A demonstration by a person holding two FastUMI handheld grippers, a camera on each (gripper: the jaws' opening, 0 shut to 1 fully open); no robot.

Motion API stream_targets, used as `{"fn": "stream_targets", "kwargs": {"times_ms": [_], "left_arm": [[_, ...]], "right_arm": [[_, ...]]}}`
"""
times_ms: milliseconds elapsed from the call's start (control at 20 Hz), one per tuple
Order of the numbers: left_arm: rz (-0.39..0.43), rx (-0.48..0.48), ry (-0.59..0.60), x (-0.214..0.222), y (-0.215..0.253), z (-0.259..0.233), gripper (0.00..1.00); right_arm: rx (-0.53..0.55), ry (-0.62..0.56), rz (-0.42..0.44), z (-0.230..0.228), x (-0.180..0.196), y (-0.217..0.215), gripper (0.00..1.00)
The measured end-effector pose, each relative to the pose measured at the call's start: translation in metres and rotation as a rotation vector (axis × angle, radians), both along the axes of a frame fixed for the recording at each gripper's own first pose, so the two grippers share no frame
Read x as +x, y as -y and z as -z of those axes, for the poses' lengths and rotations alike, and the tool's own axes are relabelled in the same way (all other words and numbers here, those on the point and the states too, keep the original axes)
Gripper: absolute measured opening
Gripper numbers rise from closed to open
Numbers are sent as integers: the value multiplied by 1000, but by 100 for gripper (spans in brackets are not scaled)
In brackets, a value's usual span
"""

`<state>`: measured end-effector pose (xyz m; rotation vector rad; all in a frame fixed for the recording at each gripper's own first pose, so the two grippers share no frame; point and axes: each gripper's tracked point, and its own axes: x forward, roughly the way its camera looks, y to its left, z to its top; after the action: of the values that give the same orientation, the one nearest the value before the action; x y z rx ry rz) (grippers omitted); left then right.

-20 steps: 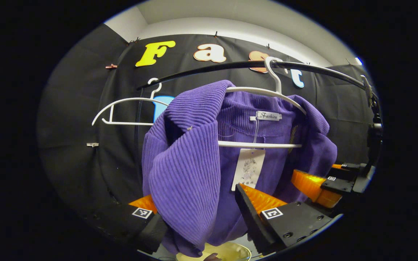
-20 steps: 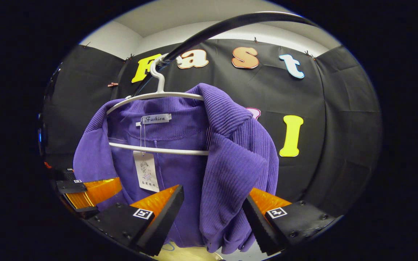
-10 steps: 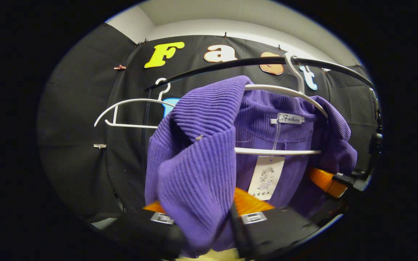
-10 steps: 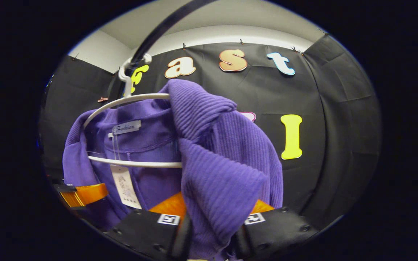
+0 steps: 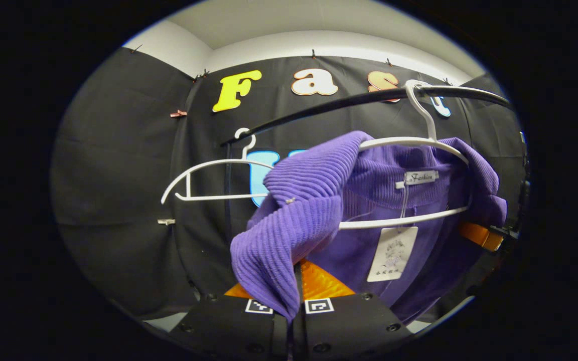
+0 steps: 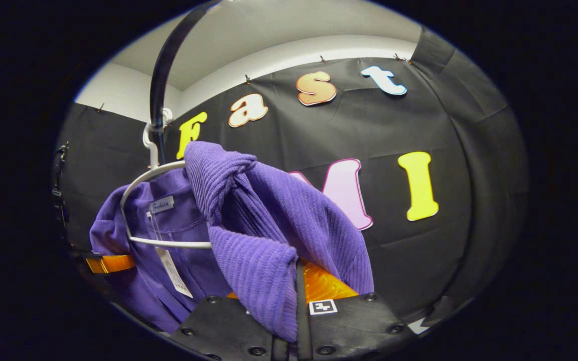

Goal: Grasp the clothes on the hanger with both hands and then place them into the laundry hamper below.

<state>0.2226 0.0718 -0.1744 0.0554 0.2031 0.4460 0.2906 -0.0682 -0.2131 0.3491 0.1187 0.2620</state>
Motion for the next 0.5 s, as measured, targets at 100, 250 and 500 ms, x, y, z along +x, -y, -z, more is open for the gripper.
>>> {"fn": "stream_targets", "kwargs": {"times_ms": [100, 250, 500], "left_arm": [[-31, 35, 14, -6, -9, -13, 8], [-51, 79, 38, -9, -15, -30, 8], [-69, 119, 46, -14, -32, -43, 8]], "right_arm": [[62, -22, -59, 1, 1, -3, 14], [137, -3, -137, -14, -2, 5, 14], [376, -24, -279, -34, -18, 17, 14]]}}
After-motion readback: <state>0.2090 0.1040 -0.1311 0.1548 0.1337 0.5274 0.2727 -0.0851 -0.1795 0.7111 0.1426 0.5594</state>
